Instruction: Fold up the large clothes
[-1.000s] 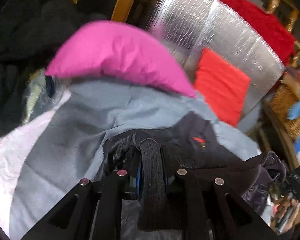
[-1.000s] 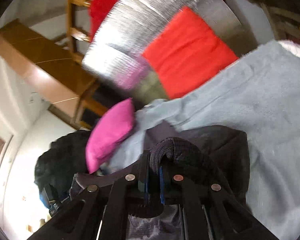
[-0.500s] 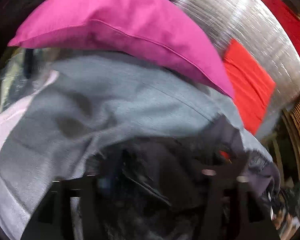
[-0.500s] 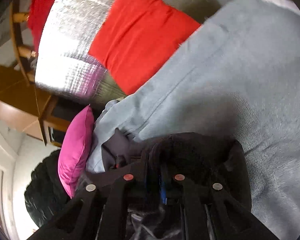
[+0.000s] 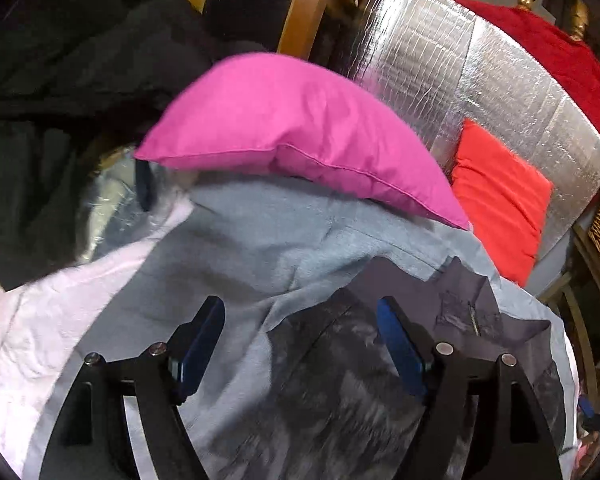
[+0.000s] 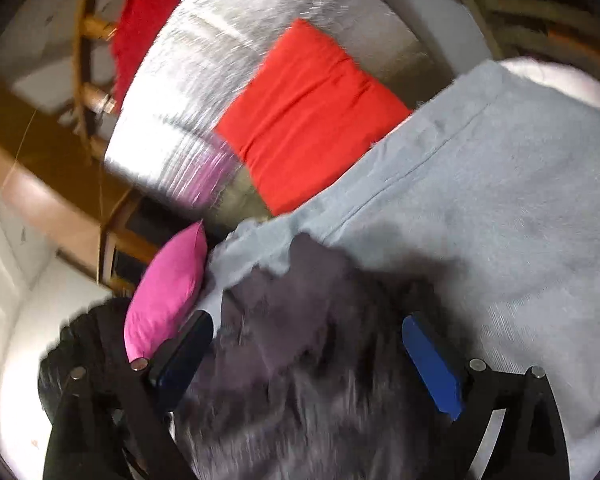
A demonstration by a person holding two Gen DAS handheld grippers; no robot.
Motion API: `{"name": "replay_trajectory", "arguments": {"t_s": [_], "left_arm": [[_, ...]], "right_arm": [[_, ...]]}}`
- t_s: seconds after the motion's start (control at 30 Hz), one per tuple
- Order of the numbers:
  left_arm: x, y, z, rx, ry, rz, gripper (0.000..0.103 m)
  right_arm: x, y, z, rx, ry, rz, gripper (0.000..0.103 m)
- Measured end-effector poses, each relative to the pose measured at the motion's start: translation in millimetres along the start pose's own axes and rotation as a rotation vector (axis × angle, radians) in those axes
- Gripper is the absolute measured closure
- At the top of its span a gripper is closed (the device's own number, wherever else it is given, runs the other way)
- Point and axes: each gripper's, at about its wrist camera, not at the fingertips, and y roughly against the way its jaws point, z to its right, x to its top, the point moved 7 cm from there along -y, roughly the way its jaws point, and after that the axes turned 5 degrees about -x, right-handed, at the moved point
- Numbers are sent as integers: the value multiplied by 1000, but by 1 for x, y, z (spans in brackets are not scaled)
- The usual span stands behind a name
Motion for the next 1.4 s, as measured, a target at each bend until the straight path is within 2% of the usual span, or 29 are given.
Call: {"name": "replay_trajectory", "arguments": {"t_s": [0.1, 0.17, 0.33, 0.43, 0.5, 0.53, 0.6, 0.63, 0.73, 0.8, 0.93, 1.03, 1.1, 1.23, 1.3, 1.4], "left_arm": [[-22, 13, 7, -24, -69, -33, 24], [-42, 15, 19, -30, -140, -58, 24], [-84, 0, 62, -42, -341, -106, 24], [-96, -13, 92, -105, -426, -133, 24], [-98, -28, 104, -48, -508, -116, 24], [-97, -38, 105, -18, -522, -117, 24], [-91, -70, 93, 87, -487, -169, 24], [-86, -85, 81, 127, -432, -196, 22], [-73, -94, 58, 144, -285, -214, 22], [-68, -84, 57, 107, -272, -188, 22], [-63, -53, 49, 92, -290, -107, 22], [-55, -43, 40, 103, -309, -91, 22], [-45, -47, 30, 122, -332, -102, 22], [-30, -67, 23, 121, -383, -158, 22], [-22, -78, 30, 114, -440, -171, 22], [-13, -98, 45, 87, -509, -208, 22]], "right_arm": [[-28, 11, -12, 4, 72, -29, 5], [-50, 15, -20, 1, 137, -80, 5], [-89, -10, -44, -10, 284, -205, 5], [-93, -32, -61, 67, 291, -272, 5], [-94, -56, -66, 88, 282, -344, 5], [-90, -70, -64, 52, 292, -344, 5], [-79, -94, -52, -27, 273, -357, 6], [-70, -107, -40, -77, 231, -354, 7], [-46, -119, -15, -138, 114, -299, 7], [-43, -114, -16, -120, 98, -302, 7], [-38, -93, -33, -140, 228, -250, 7], [-28, -88, -41, -240, 333, -201, 7], [-19, -92, -48, -333, 413, -174, 7], [-9, -110, -44, -523, 631, -174, 7], [-2, -123, -42, -553, 679, -182, 9], [1, -139, -40, -534, 703, -211, 21]]}}
